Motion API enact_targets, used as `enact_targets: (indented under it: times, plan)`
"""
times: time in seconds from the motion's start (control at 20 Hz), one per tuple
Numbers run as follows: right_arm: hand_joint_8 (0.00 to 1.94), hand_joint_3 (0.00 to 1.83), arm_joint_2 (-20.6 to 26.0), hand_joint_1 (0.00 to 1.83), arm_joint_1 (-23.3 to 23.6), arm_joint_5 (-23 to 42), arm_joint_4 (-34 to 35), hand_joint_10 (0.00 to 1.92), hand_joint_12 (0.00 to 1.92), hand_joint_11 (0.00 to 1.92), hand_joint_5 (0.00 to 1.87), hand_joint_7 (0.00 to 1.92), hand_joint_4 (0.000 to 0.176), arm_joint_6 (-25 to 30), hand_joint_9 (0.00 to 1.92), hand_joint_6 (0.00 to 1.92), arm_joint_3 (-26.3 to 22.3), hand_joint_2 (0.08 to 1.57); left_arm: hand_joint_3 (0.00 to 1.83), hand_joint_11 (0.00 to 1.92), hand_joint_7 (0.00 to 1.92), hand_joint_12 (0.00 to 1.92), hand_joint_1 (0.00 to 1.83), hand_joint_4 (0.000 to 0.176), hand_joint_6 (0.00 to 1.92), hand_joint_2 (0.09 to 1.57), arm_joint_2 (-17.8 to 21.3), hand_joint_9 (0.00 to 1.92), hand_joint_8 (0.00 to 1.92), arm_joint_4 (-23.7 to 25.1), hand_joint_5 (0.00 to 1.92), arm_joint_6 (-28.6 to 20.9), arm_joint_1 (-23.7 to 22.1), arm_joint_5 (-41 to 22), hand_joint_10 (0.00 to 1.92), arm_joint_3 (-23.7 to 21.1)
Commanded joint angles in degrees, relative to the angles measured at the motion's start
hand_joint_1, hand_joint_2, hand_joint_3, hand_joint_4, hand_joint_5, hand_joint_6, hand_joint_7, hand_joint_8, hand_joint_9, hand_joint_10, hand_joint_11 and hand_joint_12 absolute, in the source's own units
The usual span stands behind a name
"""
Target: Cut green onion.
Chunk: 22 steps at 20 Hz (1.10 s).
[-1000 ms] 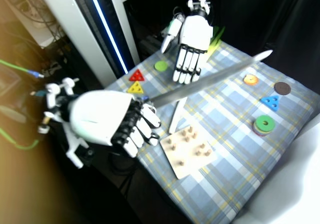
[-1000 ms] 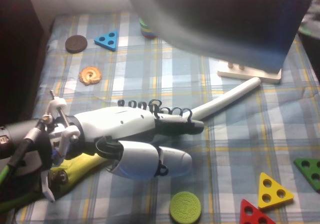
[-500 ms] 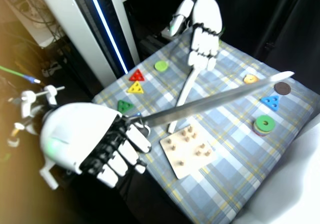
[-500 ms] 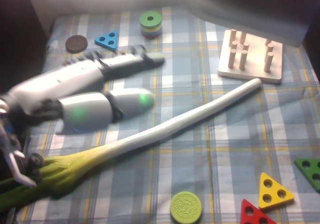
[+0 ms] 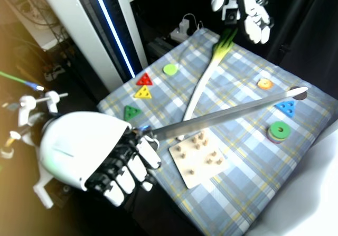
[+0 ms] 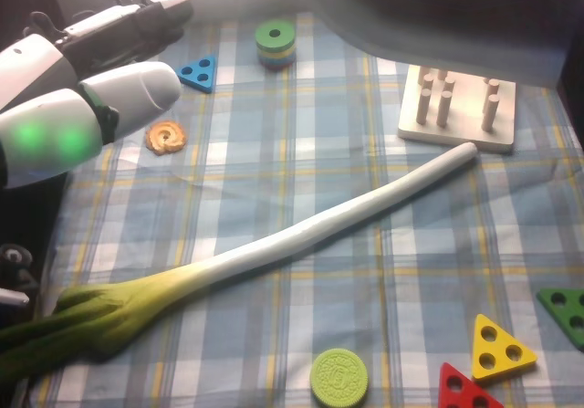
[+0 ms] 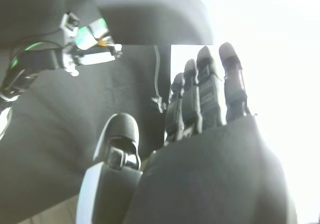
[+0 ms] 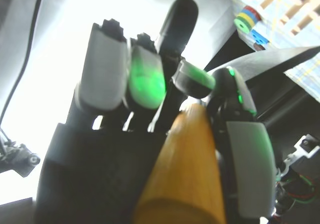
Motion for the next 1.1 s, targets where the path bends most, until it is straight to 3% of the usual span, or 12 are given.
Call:
enact_targets:
  times: [0.0, 0.2, 0.25, 0.55, 0.65, 0.75, 1.05]
  plan:
    - [1.94, 0.0, 0.6, 0.41, 1.8, 5.2, 0.6, 1.92, 1.92, 1.55, 1.15, 1.41, 0.0, -0.6, 1.52, 1.92, 0.5, 1.43, 0.0, 0.05, 0.31, 0.29, 0.0, 0.0, 0.0, 1.38, 0.0, 0.34, 0.0, 0.2, 0.19, -0.2, -0.3, -7.8, 0.01, -0.2]
    - [1.94, 0.0, 0.6, 0.44, 4.2, 1.6, -1.7, 1.92, 1.92, 1.53, 1.11, 1.38, 0.0, -1.5, 1.48, 1.92, 0.5, 1.44, 0.0, 0.0, 0.33, 0.28, 0.0, 0.0, 0.0, 1.36, 0.0, 0.32, 0.01, -0.4, 0.17, -0.2, 0.5, -8.6, 0.0, -0.4]
    - [1.94, 0.0, 0.7, 0.47, 4.2, 0.9, -2.0, 1.92, 1.92, 1.53, 1.09, 1.38, 0.0, -1.6, 1.5, 1.92, 0.6, 1.43, 0.0, 0.02, 0.26, 0.29, 0.0, 0.0, 0.0, 1.36, 0.1, 0.27, 0.0, -0.6, 0.15, -0.2, 0.7, -8.6, 0.0, -0.5]
    - [1.94, 0.0, 1.3, 0.31, 4.2, -0.7, -3.6, 1.92, 1.92, 1.5, 1.11, 1.36, 0.0, -1.6, 1.47, 1.92, 0.2, 1.38, 0.01, 0.01, 0.27, 0.35, 0.0, 0.0, 0.0, 1.39, 0.1, 0.28, 0.01, -1.5, 0.16, -0.2, 1.5, -9.2, 0.01, -0.6]
    - [1.94, 0.0, 1.7, 0.3, 4.2, -1.8, -4.8, 1.92, 1.92, 1.5, 1.11, 1.35, 0.0, -1.6, 1.47, 1.92, -0.1, 1.4, 0.0, 0.0, 0.23, 0.28, 0.0, 0.0, 0.0, 1.38, 0.1, 0.24, 0.0, -1.5, 0.11, -0.2, 1.6, -9.3, 0.0, -0.7]
    - [1.94, 0.0, 1.8, 0.44, 4.2, -3.6, -5.3, 1.92, 1.92, 1.58, 1.2, 1.45, 0.0, -1.6, 1.56, 1.92, 0.2, 1.42, 0.0, 0.01, 0.23, 0.28, 0.0, 0.0, 0.01, 1.37, 0.1, 0.24, 0.0, -1.5, 0.13, -0.2, 1.7, -9.3, 0.0, -0.7]
    - [1.94, 0.0, 1.2, 0.45, 5.8, -7.1, -6.1, 1.92, 1.92, 1.59, 1.19, 1.46, 0.0, -1.7, 1.57, 1.92, 1.8, 1.42, 0.0, 0.0, 0.26, 0.24, 0.0, 0.0, 0.0, 1.36, 0.1, 0.26, 0.0, -1.5, 0.1, -0.2, 1.7, -9.4, 0.0, -0.7]
